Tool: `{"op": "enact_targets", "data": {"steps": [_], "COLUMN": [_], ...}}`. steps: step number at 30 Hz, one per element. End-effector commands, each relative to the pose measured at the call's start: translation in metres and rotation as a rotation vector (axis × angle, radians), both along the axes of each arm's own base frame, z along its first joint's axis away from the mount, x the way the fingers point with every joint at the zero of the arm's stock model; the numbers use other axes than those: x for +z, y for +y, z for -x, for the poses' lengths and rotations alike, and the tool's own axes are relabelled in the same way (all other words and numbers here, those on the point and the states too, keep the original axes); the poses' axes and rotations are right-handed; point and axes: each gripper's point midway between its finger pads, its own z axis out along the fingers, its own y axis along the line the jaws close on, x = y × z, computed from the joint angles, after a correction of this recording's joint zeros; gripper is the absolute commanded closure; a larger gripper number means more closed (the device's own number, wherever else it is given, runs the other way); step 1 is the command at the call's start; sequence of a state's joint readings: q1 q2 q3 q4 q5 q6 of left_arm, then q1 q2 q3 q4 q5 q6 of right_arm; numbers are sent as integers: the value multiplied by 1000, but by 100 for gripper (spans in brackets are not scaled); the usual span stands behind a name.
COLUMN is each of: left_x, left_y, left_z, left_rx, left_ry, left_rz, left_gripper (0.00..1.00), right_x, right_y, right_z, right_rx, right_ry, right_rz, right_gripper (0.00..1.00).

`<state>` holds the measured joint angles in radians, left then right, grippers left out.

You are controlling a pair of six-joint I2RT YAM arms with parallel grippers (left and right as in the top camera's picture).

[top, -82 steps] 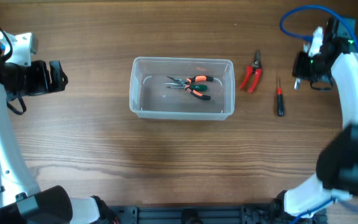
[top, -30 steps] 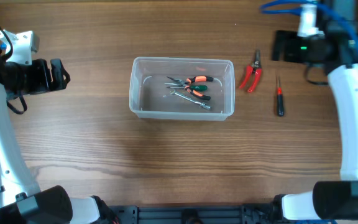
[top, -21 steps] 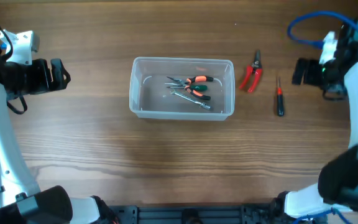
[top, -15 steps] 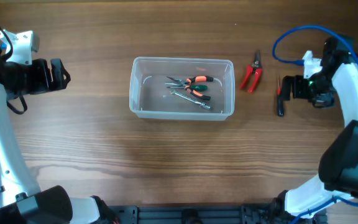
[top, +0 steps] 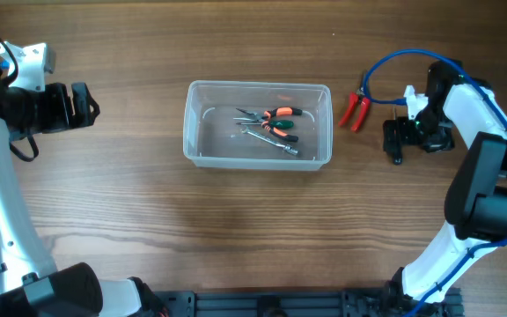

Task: Pack container
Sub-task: 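Grasp the red-handled screwdriver with the right gripper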

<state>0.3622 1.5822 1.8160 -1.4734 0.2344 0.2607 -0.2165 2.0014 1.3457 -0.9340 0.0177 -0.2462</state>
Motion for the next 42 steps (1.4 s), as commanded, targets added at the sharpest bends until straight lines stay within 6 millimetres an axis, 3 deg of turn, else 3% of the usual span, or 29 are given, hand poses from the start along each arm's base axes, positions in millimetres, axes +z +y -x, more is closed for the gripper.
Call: {"op": "enact_targets", "data": {"steps": [1,11,24,31,42], "left_x": [-1,-1,-1,-1,-1], "left_y": [-2,-2,-2,-2,-2], "left_z": [-1,-1,-1,-1,-1], "left_rx": [-15,-15,-16,-15,-15], "left_ry": [-6,-6,-6,-6,-6], "left_rz": [14,13,13,13,13], "left_gripper": [0,0,0,0,0], "right_x": [-9,-33,-33,-33,-33], "right_y": [-9,5,6,11,14], "right_z": [0,6,6,4,4], "right_rx": [-38,-12,-62,-60,-62], "right_ry": [11,61,61,54,53], "right_rz": [53,-33,-30,-59,-75], "right_gripper": [0,2,61,66,96]}}
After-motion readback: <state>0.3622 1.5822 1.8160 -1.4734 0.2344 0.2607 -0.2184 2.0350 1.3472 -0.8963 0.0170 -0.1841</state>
